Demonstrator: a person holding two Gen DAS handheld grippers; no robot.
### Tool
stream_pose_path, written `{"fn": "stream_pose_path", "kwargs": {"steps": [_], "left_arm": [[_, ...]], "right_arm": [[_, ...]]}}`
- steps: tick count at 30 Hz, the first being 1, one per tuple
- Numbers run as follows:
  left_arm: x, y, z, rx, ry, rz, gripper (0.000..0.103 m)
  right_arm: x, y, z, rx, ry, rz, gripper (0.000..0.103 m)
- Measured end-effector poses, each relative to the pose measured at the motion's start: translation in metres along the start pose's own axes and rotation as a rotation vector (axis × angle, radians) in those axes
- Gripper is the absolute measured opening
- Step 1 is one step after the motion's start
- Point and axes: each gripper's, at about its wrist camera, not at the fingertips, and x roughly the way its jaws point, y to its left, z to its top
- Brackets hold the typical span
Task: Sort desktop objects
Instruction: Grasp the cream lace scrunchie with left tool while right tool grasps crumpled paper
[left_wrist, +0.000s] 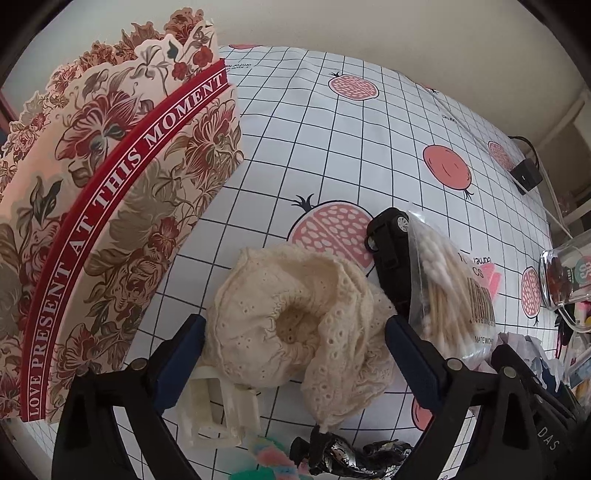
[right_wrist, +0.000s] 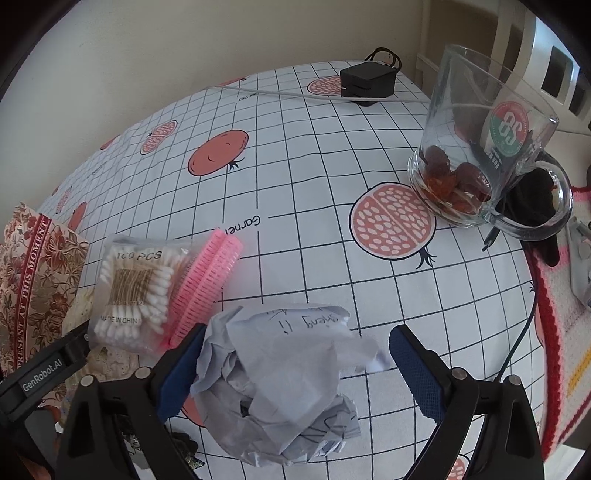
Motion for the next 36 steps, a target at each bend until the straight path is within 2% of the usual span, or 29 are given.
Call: {"fn": "stream_pose_path", "kwargs": {"steps": [9, 12, 14, 20, 29, 36], "left_arm": [[0.006, -0.008, -0.008, 0.035, 0.000, 0.032, 0.094], [0.007, -0.009, -0.009, 0.046, -0.001, 0.031, 0.086], [0.007, -0.009, -0.010, 0.041, -0.001, 0.024, 0.084], [0.007, -0.011, -0.011, 0.042, -0.011, 0.017, 0.080], [0.007, -0.011, -0.010, 0.037, -0.025, 0.024, 0.079], [-0.001, -0.012, -0.013, 0.049, -0.031, -0.009, 0.054]], "right_arm": [[0.006, -0.002, 0.001, 0.034, 0.018, 0.013, 0.097], [0.008, -0.002, 0.002, 0.036, 0.019, 0.021, 0.097], [0.011, -0.001, 0.002, 0.042, 0.024, 0.028, 0.097], [0.012, 0.004, -0.001, 0.032, 0.011, -0.010, 0.096], [0.010, 0.002, -0.003, 0.036, -0.019, -0.048, 0.087], [0.007, -0.003, -0.004, 0.069, -0.030, -0.051, 0.082]]}}
